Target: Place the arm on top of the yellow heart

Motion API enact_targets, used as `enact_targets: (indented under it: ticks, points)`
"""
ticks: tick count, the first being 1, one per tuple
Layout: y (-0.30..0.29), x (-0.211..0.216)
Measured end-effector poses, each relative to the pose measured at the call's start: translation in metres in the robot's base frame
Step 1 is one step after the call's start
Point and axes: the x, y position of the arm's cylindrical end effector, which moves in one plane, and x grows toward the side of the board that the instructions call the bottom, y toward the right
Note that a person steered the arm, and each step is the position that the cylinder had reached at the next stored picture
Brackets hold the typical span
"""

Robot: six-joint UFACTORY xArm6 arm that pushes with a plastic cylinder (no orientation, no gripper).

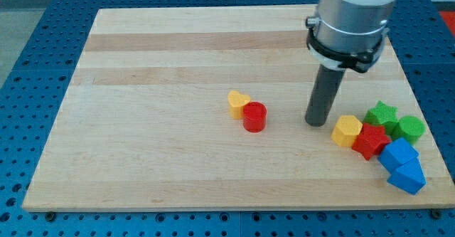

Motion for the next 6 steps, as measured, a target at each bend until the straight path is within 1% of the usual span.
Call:
enact_targets:
  ticks: [1,3,4,6]
  points:
    - [-0.019,-0.013]
    - [-0.038,-0.050]
    - [-0.053,-0.061]
    - [-0.088,-0.061]
